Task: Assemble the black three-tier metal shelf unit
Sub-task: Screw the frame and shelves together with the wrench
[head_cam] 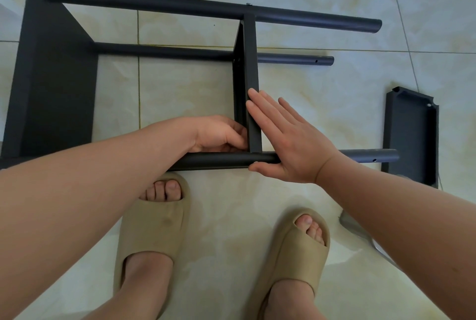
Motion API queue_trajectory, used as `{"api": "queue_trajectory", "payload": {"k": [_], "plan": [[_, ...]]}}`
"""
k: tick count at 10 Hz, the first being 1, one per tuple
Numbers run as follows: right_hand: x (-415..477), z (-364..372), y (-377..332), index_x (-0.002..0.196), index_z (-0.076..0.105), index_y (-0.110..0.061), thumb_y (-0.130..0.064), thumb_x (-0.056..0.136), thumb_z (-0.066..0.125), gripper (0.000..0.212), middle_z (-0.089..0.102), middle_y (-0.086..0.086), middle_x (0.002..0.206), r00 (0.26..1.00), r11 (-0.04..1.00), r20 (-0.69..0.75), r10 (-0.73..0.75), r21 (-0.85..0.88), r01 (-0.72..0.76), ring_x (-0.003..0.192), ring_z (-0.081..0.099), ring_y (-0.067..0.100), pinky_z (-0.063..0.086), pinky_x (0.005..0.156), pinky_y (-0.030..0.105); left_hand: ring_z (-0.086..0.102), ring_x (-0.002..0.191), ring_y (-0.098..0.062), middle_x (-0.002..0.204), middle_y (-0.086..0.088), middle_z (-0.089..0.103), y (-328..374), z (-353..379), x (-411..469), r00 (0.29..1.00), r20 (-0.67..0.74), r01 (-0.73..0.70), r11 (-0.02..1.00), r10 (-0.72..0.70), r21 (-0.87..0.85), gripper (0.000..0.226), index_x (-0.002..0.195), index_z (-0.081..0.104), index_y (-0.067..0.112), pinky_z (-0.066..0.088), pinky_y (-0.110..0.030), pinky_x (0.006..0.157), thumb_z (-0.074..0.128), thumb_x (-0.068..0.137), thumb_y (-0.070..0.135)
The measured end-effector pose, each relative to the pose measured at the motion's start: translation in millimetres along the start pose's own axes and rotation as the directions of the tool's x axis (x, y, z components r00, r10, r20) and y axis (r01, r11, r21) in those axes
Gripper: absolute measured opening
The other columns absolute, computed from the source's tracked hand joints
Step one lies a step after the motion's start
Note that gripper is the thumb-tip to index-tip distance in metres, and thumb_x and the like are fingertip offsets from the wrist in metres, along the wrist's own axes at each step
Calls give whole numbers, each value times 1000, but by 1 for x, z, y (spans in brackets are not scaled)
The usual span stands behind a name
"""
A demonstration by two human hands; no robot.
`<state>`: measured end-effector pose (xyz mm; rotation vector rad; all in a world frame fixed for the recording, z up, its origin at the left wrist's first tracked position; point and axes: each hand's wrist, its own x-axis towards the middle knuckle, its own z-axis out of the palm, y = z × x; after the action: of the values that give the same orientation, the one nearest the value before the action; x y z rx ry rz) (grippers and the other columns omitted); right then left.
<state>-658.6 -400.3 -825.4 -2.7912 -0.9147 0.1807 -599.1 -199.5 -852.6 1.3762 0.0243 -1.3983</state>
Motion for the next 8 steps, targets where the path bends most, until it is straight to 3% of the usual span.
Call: {"api": "queue_trajectory", "payload": {"k": [2,3,4,5,6,8], "plan": [[0,0,0,158,19,1,-68,93,45,99,10,16,168,1000,1000,-1,-1,1,1,156,8,29,17,125,51,70,69,-19,81,-11,70,2,1,-2,998,54,-14,997,18,-80,21,99,60,0,57,-26,64,47,92,-14],[0,0,0,158,19,1,-68,93,45,99,10,16,168,1000,1000,-1,0,0,0,156,7,29,17,125,51,67,81,-24,93,-16,67,3,1,-1,998,62,14,994,-7,-112,19,106,59,1,57,-33,76,47,94,-7],[0,0,0,158,19,1,-69,93,44,98,10,16,168,1000,1000,-1,0,-2,0,156,7,29,17,125,51,64,72,-19,80,-9,68,5,4,-4,998,17,57,997,-58,58,15,97,66,5,54,-30,69,51,96,4],[0,0,0,158,19,1,-69,93,44,98,10,16,168,1000,1000,3,1,-2,-1,156,7,28,17,125,52,64,84,-28,94,-22,66,2,3,-3,999,-30,35,994,-32,102,23,112,64,-10,54,-35,80,55,94,0],[0,0,0,158,19,1,-68,93,45,99,10,16,168,1000,1000,1,0,-1,0,156,7,28,17,125,52,60,79,-28,97,-24,59,0,1,0,999,-53,11,997,-7,79,29,119,58,-17,53,-32,76,54,93,-5],[0,1,0,159,18,1,-69,93,45,99,9,15,168,1000,1000,2,-1,-1,1,157,7,28,17,125,51,65,64,-18,80,-16,63,0,0,0,1000,-11,-20,1000,20,10,18,104,61,-4,56,-24,62,52,90,-12]]}}
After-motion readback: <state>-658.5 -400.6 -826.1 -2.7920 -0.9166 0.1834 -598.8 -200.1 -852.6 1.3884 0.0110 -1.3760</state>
